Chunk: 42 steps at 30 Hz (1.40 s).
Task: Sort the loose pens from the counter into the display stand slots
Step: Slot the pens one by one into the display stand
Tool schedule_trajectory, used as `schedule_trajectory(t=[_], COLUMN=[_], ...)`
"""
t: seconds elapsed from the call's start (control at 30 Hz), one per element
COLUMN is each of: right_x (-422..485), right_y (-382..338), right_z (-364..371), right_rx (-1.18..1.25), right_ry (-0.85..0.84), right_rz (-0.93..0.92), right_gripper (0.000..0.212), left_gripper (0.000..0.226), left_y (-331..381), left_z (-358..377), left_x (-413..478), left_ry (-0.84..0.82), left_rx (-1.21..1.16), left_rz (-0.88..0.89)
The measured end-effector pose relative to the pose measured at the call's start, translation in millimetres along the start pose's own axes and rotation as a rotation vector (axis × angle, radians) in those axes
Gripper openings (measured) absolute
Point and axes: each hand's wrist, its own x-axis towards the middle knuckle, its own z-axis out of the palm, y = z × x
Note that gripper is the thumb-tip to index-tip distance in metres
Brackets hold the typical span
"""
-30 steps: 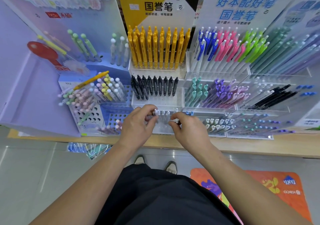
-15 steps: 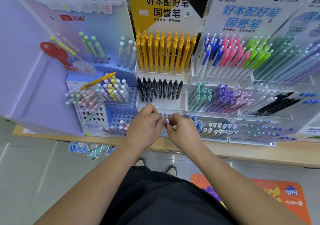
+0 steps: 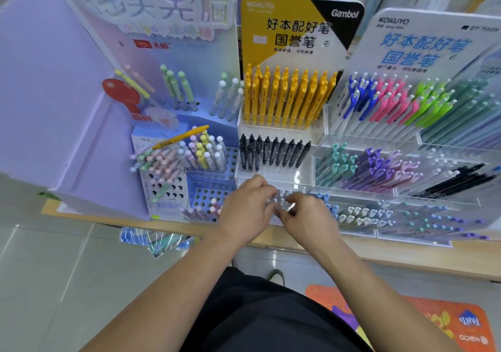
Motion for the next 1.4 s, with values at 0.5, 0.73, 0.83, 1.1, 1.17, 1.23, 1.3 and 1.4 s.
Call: schedule_trajectory(t=[0.5, 0.73, 0.83, 1.1, 1.17, 1.23, 1.3, 1.4], right_x=[6, 0, -7, -40, -49, -57, -61, -59], right_y=[-114, -101, -97, -72, -54, -37, -23, -10], right_z=[-48, -50, -49, -46, -47, -50, -52, -51], right_rx=[0.681, 0.74, 0.762, 0.853, 0.937, 1.087, 1.213, 1.159], right_ry=[0.02, 0.081, 0.093, -0.025, 0.045, 0.146, 0.252, 0.405], right_rz=[-0.163, -0.085, -0.074, -0.163, -0.089, 0.01, 0.084, 0.086], right_gripper=[0.014, 0.012, 0.008, 0.018, 0.014, 0.013, 0.013, 0.01], left_gripper=[0.029, 0.025, 0.023, 0.059, 0.058, 0.044, 0.028, 0.028], left_y=[-61, -74, -57, 49, 53, 56, 58, 52], left_z=[-160, -157, -163, -118, -105, -91, -74, -46], left_x=[30, 42, 38, 12, 11, 8, 5, -2], left_ry=[0.213, 0.181, 0.364, 0.166, 0.137, 0.11, 0.059, -0.085], left_rx=[0.163, 0.123, 0.181, -0.868, -0.945, -0.964, -0.94, -0.735], left_rz=[-0.27, -0.26, -0.121, -0.31, -0.339, -0.404, -0.489, -0.512])
